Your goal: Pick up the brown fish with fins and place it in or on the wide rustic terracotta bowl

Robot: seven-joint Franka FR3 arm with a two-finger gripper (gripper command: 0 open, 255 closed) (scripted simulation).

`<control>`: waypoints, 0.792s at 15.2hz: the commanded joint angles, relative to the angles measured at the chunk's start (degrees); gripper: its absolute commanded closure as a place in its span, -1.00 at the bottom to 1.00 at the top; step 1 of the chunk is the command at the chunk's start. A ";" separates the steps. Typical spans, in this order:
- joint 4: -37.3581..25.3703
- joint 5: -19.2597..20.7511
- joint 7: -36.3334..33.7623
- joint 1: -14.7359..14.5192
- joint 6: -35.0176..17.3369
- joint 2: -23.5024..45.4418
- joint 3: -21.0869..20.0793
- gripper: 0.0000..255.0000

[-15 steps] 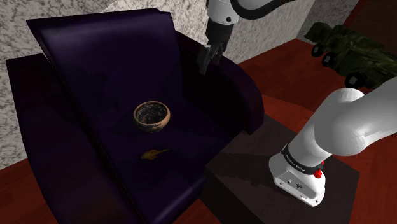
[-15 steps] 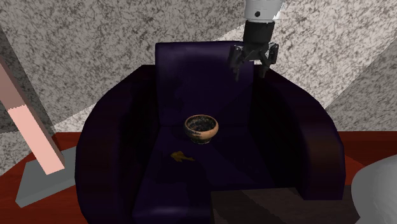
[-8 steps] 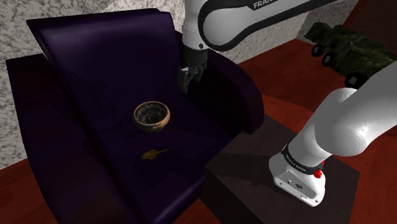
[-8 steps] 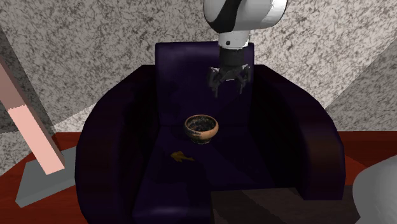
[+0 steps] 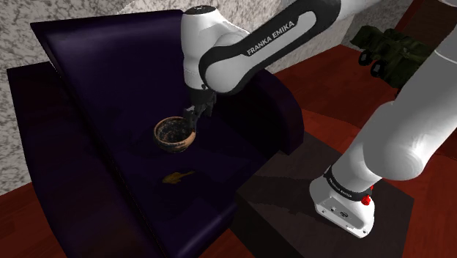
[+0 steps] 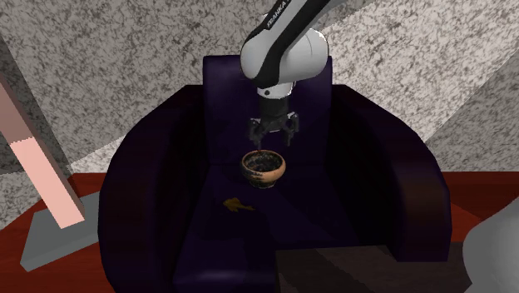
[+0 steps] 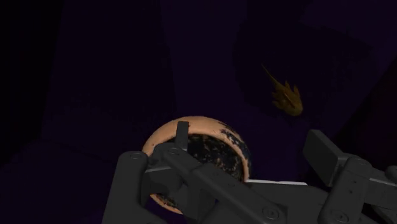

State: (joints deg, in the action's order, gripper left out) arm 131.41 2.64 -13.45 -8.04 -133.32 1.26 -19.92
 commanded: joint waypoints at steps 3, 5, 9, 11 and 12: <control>-4.03 4.13 -4.02 -1.73 -2.62 8.69 -0.75 -1.00; -6.45 6.24 -5.94 -2.99 -3.53 13.09 -0.69 -1.00; -11.98 9.89 -9.14 -6.10 -4.67 21.78 0.13 -1.00; -15.09 11.37 -10.38 -7.76 -4.94 26.08 0.65 -1.00; -16.72 12.01 -10.91 -8.62 -4.99 28.21 0.94 -1.00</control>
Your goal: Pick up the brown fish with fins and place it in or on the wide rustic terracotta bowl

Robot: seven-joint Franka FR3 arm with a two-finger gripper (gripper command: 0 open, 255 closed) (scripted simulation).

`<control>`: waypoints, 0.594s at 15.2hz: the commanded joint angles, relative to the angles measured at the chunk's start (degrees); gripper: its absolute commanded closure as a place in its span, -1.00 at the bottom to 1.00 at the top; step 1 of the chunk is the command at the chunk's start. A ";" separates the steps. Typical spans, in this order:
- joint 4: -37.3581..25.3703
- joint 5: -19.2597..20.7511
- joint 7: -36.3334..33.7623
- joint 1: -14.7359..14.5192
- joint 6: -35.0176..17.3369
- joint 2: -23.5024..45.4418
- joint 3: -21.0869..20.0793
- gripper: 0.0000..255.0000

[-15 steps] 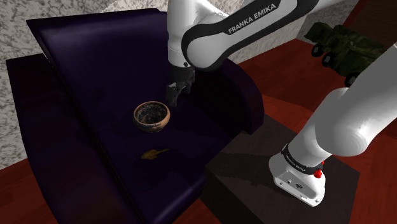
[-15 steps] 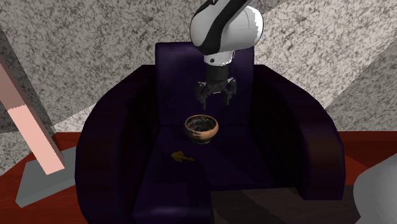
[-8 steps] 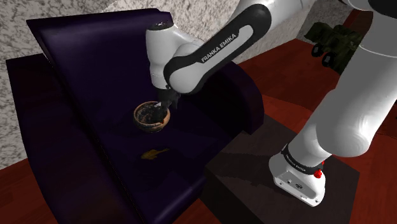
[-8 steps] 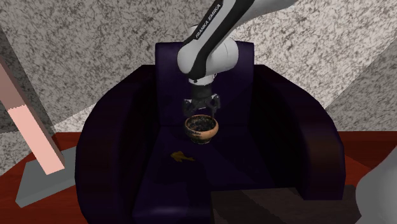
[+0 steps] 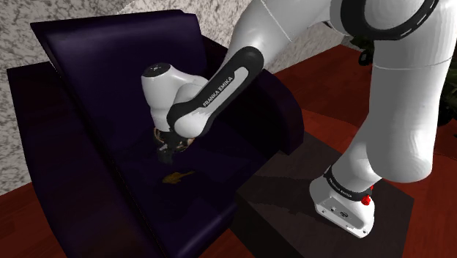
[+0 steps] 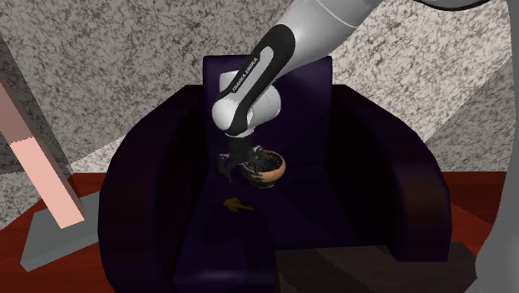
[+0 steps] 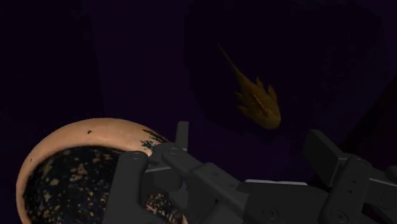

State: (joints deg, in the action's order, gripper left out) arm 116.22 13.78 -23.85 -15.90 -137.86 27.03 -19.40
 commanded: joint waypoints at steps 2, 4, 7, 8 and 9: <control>-4.98 1.96 -1.38 -2.47 -0.42 6.70 0.98 -1.00; -8.67 2.84 -2.02 -4.17 -0.20 10.96 1.50 -1.00; -11.61 3.52 -2.47 -5.55 -0.42 14.65 2.06 -1.00; -11.69 3.71 -2.58 -5.69 -0.91 15.22 2.26 -1.00; -11.78 3.91 -2.70 -5.82 -1.39 15.80 2.45 -1.00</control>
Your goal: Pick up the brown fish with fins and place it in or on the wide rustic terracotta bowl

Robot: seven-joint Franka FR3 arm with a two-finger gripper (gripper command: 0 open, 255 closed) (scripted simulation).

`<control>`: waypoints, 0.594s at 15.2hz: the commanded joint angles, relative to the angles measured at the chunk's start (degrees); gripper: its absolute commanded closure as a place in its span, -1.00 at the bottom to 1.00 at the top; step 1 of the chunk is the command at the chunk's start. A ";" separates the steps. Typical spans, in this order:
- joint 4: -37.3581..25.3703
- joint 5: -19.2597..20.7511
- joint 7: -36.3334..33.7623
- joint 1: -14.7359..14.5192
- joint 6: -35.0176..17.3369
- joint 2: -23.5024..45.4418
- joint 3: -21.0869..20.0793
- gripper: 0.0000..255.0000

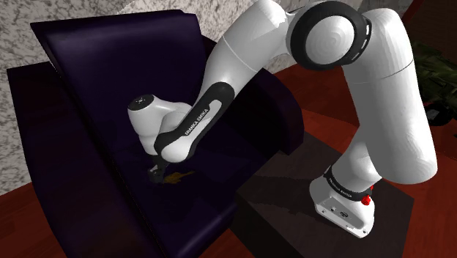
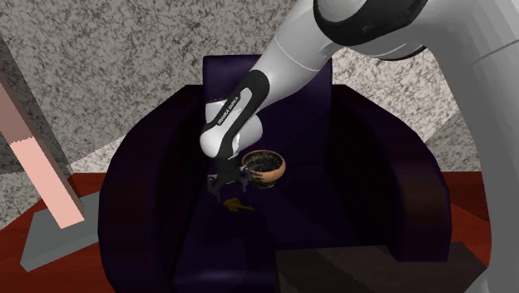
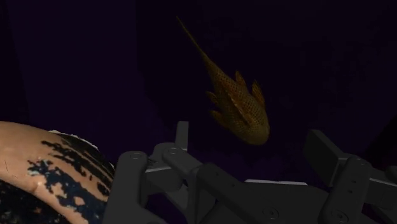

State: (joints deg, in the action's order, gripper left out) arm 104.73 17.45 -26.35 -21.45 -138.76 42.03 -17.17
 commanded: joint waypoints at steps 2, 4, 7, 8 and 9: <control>-0.51 0.62 -0.44 -0.54 -1.44 1.96 0.61 -1.00; -0.79 0.99 -0.66 -0.81 -2.36 3.16 1.00 -1.00; -0.88 1.09 -0.72 -0.90 -2.63 3.50 1.12 -1.00; -0.88 1.09 -0.72 -0.90 -2.63 3.50 1.11 -1.00; -0.88 1.09 -0.72 -0.90 -2.63 3.50 1.11 -1.00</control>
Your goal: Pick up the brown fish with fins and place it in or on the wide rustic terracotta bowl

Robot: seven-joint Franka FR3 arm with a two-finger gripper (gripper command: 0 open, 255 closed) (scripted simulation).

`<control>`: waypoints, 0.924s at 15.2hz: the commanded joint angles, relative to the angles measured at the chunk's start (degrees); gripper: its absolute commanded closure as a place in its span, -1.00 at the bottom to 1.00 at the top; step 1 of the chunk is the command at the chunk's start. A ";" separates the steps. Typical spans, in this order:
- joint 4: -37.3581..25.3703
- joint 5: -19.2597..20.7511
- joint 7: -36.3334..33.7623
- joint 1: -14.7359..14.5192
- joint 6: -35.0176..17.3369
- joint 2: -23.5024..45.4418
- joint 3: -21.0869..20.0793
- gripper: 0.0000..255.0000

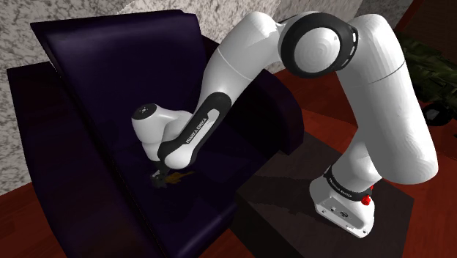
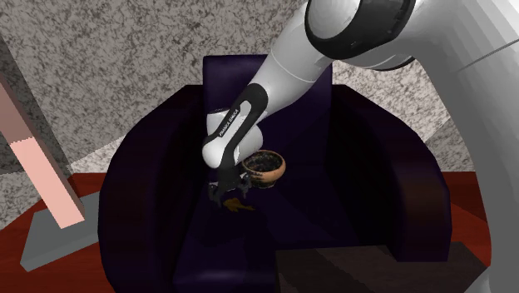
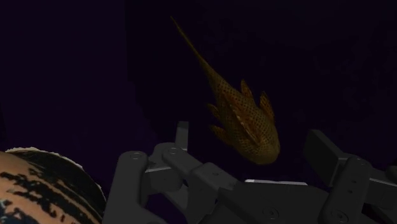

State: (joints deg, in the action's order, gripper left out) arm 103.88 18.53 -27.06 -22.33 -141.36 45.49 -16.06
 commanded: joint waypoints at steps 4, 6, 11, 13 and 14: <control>-0.03 0.01 -0.01 -0.02 -0.02 0.05 0.01 1.00; -0.04 0.01 -0.01 -0.02 -0.02 0.05 0.01 1.00; 0.31 0.02 -0.09 -0.01 -0.18 -0.14 -0.01 1.00; -0.03 0.01 -0.01 -0.02 -0.02 0.05 0.01 1.00; 0.25 -0.16 0.08 0.14 0.37 -0.62 -0.19 1.00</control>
State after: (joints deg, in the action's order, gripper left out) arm 104.04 18.45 -27.05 -22.28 -141.27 45.09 -16.19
